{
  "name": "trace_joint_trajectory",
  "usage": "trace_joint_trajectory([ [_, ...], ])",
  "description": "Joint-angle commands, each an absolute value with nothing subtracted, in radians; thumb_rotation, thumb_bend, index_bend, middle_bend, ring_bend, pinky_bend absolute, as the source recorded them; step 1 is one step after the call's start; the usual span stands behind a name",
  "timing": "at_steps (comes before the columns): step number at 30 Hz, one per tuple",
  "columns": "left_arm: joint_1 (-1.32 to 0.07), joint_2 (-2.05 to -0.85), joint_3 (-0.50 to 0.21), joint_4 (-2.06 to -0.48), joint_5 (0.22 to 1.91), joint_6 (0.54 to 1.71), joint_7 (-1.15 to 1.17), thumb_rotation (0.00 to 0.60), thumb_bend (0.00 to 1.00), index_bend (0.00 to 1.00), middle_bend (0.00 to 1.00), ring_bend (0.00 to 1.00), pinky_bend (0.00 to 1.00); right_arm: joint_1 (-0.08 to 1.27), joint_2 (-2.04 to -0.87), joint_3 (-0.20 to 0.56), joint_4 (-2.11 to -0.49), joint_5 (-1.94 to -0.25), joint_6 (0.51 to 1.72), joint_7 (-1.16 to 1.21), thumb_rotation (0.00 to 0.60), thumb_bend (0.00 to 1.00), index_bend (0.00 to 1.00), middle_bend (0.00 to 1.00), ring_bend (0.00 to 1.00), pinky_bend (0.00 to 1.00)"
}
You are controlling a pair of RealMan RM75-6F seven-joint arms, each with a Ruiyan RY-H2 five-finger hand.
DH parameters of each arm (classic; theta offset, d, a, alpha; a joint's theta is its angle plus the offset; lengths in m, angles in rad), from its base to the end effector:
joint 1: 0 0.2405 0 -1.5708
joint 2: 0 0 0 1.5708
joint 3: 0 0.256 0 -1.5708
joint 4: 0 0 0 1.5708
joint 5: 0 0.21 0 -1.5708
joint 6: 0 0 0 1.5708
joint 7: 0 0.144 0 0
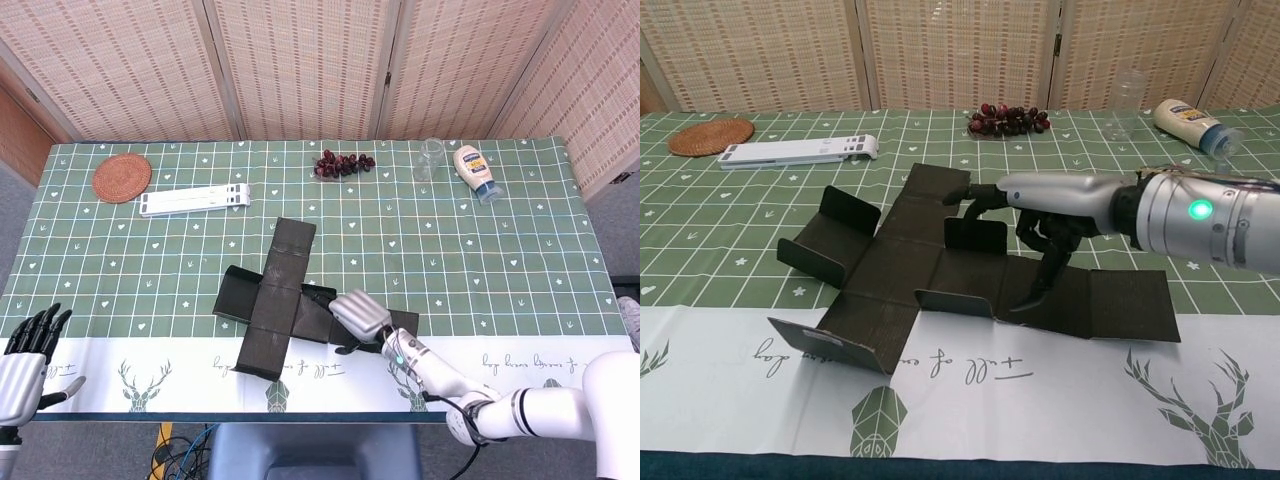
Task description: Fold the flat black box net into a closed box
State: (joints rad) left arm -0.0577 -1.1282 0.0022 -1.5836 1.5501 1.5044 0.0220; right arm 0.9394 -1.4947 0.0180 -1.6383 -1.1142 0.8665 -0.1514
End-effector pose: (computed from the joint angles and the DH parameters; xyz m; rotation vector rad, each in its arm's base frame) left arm -0.3169 0.1617 0.1515 -1.4421 -0.8922 -0.8595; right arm -0.0967 -0.3085 -0.0410 2.1969 -1.1096 0.9517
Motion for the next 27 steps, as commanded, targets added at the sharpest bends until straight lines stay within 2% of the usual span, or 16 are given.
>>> trace_joint_trajectory([
  [1, -0.054, -1.127, 0.004, -1.586, 1.55, 1.509, 0.023, 0.6, 0.14, 0.0, 0.0, 0.0, 0.08, 0.917, -1.554, 0.011, -1.601, -1.149, 0.912, -0.212, 0.6, 0.01, 0.0, 0.18, 0.83, 1.0],
  [11, -0.045, -1.121, 0.007, -1.583, 1.55, 1.519, 0.017, 0.6, 0.14, 0.0, 0.0, 0.0, 0.08, 0.911, -1.675, 0.052, -1.504, -1.148, 0.929, -0.317, 0.6, 0.11, 0.06, 0.22, 0.83, 1.0],
  [27, -0.04, -1.127, 0.006, -1.568, 1.542, 1.515, 0.005, 0.6, 0.14, 0.0, 0.0, 0.0, 0.08, 0.904, -1.746, 0.106, -1.344, -1.156, 0.931, -0.39, 0.6, 0.16, 0.08, 0.22, 0.83, 1.0],
])
